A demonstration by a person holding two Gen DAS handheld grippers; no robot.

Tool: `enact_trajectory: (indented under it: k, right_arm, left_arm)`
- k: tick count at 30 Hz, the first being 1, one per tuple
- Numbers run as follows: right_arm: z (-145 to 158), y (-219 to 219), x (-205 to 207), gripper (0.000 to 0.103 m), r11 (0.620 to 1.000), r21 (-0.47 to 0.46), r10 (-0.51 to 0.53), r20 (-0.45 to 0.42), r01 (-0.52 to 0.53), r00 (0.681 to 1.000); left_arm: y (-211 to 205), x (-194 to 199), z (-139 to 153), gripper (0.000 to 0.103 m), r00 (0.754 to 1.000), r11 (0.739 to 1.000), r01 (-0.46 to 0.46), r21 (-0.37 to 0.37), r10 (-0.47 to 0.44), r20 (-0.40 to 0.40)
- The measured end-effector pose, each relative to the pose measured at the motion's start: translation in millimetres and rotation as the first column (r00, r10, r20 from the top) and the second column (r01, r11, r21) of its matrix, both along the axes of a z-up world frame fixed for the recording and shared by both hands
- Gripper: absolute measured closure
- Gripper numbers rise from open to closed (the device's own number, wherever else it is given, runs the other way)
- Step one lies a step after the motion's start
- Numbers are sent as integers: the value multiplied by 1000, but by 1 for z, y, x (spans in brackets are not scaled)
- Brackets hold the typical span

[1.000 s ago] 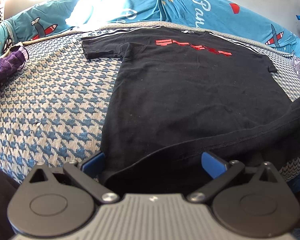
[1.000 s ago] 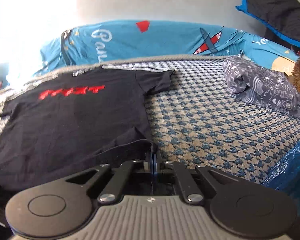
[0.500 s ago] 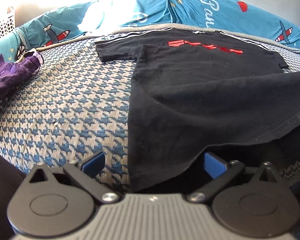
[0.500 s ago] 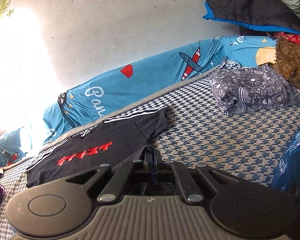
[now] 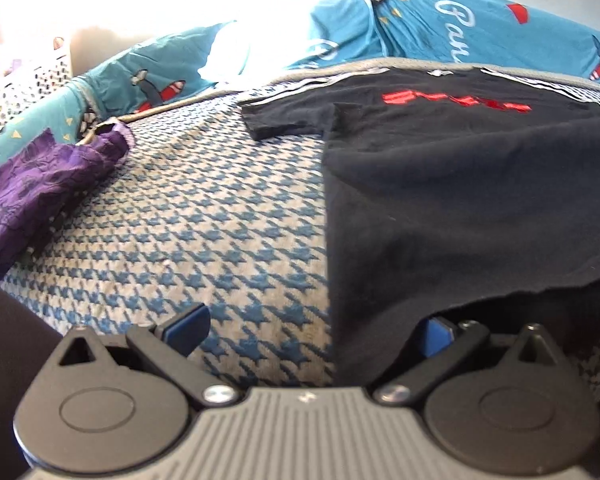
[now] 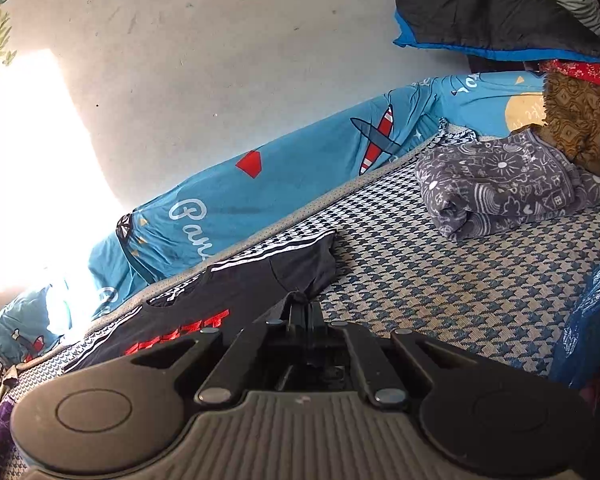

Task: Fold clothes

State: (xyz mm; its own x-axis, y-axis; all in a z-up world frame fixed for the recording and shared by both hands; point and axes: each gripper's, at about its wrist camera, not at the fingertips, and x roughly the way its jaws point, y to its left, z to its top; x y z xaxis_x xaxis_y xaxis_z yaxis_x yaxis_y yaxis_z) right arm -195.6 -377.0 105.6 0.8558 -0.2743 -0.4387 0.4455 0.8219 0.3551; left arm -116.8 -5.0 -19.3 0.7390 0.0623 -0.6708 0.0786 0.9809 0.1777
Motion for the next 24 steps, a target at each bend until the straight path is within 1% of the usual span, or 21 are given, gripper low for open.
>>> enact_trajectory:
  k: [4, 6, 9, 13, 17, 20, 24]
  right_arm:
    - [-5, -2, 1, 100, 1000, 3, -7, -21, 7, 1000]
    - [-5, -2, 1, 100, 1000, 2, -9, -23, 9, 1000]
    - [-2, -2, -1, 100, 1000, -5, -10, -13, 10, 1000]
    - [5, -3, -3, 100, 1000, -8, -8, 4, 8, 1000]
    - [12, 0, -2, 100, 1000, -15, 16, 23, -16, 1000]
    - [19, 4, -2, 100, 999, -27, 34, 39, -33, 999]
    - [28, 9, -4, 100, 997, -53, 54, 52, -51, 997]
  left_arm:
    - [15, 3, 14, 0, 994, 995, -92, -27, 93, 61]
    - [22, 4, 21, 0, 987, 991, -131, -40, 134, 89]
    - [31, 8, 41, 0, 974, 984, -171, -57, 177, 138]
    - [43, 13, 67, 0, 951, 972, -220, -83, 232, 203]
    - [56, 19, 95, 0, 921, 957, -265, -118, 288, 262]
    - [63, 21, 111, 0, 908, 949, -278, -145, 309, 283]
    - [70, 23, 122, 0, 912, 946, -274, -176, 313, 264]
